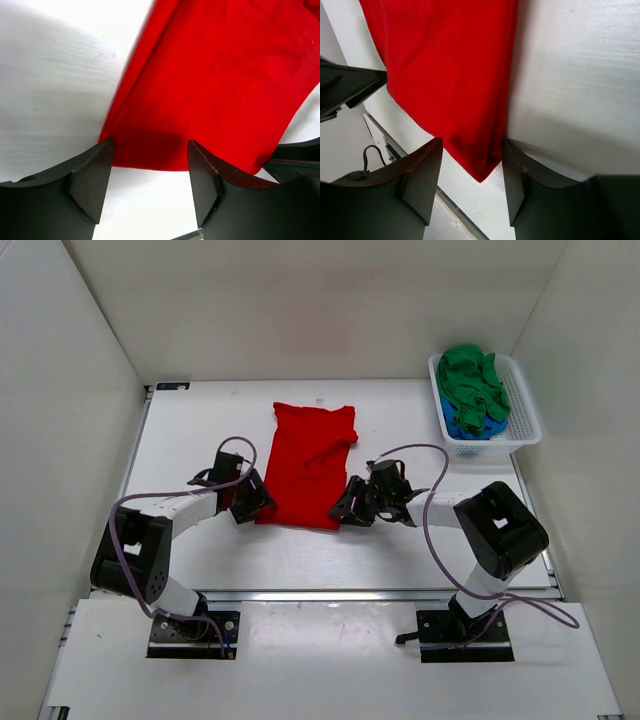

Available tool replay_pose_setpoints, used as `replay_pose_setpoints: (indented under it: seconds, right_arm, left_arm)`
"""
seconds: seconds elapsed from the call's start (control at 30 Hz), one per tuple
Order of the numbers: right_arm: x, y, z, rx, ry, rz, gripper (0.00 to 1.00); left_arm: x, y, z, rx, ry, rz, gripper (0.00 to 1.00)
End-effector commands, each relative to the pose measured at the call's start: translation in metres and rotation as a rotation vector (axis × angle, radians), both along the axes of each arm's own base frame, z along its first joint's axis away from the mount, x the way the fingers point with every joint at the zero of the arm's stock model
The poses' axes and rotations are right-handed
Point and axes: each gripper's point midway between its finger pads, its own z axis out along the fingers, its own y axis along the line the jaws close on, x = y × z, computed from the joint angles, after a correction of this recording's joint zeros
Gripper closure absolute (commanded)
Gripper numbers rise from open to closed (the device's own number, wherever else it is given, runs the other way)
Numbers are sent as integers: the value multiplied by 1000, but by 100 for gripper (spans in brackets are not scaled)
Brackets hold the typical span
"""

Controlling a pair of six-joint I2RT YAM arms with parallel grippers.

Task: Fold and stack the t-shirts
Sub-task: Grab one side of the 2/3 rectangular tshirt with both arms

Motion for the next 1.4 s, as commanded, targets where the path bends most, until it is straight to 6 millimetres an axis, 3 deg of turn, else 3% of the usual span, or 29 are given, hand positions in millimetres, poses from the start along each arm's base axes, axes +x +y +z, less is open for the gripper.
replay_pose_setpoints:
  seconds: [0.0, 0.43, 0.63, 0.83, 1.03, 1.1, 1.23, 1.3, 1.33, 1.37]
  right_arm:
    - [-3, 1, 4, 24, -30, -19, 51]
    - [-28, 12, 6, 54, -1, 11, 45]
    - [-31, 22, 1, 44, 10, 27, 45]
    - [-33, 3, -3, 6, 5, -39, 44]
    - [-42, -3, -5, 15, 19, -66, 45]
    - [-45, -1, -13, 13, 46, -60, 45]
    - [-31, 5, -13, 26, 39, -60, 44]
    - [-23, 5, -16, 15, 38, -66, 50]
    - [-16, 4, -16, 12, 27, -73, 53]
    - [-13, 4, -17, 15, 24, -68, 65]
  left_arm:
    - [-8, 9, 3, 6, 2, 6, 28]
    - [-25, 15, 16, 6, -36, 12, 30]
    - [-29, 15, 4, 16, -15, 10, 30]
    - [-27, 9, -10, 29, 4, 10, 31]
    - [-29, 10, -15, 24, 10, 35, 34]
    - [-27, 11, -14, 27, -7, 40, 37]
    - [-23, 14, -12, 24, -12, 78, 40]
    - [-19, 14, -8, 31, -31, 91, 44]
    - [-21, 13, -10, 33, -26, 95, 53]
    - [-16, 13, -7, 30, -38, 101, 70]
